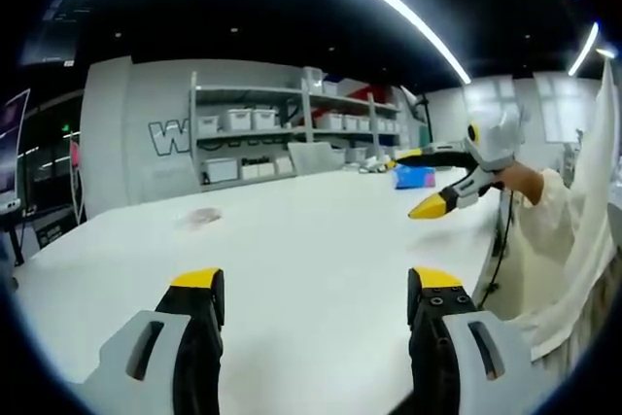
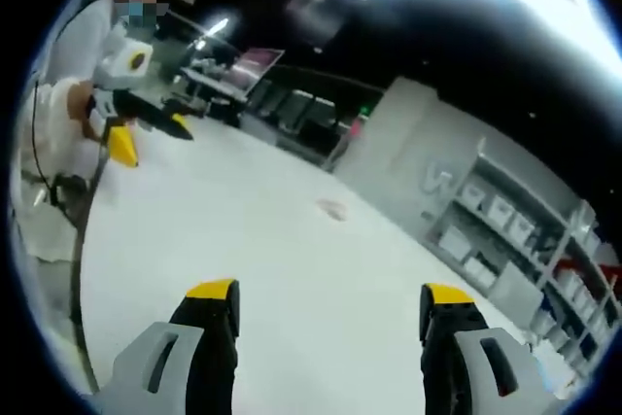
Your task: Open the resealable bag by pulling the two sides of the seal apart until the entire bag opening is separated and visibly accessible.
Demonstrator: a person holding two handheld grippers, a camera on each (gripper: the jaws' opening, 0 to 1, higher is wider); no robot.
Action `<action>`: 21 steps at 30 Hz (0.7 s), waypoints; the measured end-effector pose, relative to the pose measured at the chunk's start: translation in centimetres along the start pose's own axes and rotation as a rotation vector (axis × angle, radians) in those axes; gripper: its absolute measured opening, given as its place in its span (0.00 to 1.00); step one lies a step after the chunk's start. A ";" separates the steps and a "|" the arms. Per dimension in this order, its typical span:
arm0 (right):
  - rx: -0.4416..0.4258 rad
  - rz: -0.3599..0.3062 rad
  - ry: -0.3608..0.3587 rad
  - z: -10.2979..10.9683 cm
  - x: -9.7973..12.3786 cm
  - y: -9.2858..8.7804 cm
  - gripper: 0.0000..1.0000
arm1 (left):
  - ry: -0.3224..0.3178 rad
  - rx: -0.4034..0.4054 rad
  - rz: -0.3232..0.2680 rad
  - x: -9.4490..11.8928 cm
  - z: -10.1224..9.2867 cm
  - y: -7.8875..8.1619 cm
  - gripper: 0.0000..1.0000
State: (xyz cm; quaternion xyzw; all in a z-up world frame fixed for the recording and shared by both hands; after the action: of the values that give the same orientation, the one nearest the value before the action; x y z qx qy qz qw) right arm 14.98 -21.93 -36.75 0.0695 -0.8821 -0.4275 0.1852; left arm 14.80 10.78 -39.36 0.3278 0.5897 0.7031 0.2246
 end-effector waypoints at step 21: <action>0.140 0.033 0.057 0.0 -2.2 1.3 0.74 | 0.004 0.006 0.002 0.0 0.2 -0.1 0.75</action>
State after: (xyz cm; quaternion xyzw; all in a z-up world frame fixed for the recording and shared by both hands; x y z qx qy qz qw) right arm 17.03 -20.53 -36.27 0.0799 -0.9053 -0.3594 0.2120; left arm 14.91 10.97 -39.39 0.3276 0.5920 0.7021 0.2219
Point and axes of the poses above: the point that each gripper's makers call its tool centre point, and the gripper's own axes: x roughly backward along the fingers, z roughly to its left, y roughly out of its top, the point moved 10 cm from there along x, roughly backward along the fingers, and after that the axes turned 6 degrees about z, right-handed, at the moved point
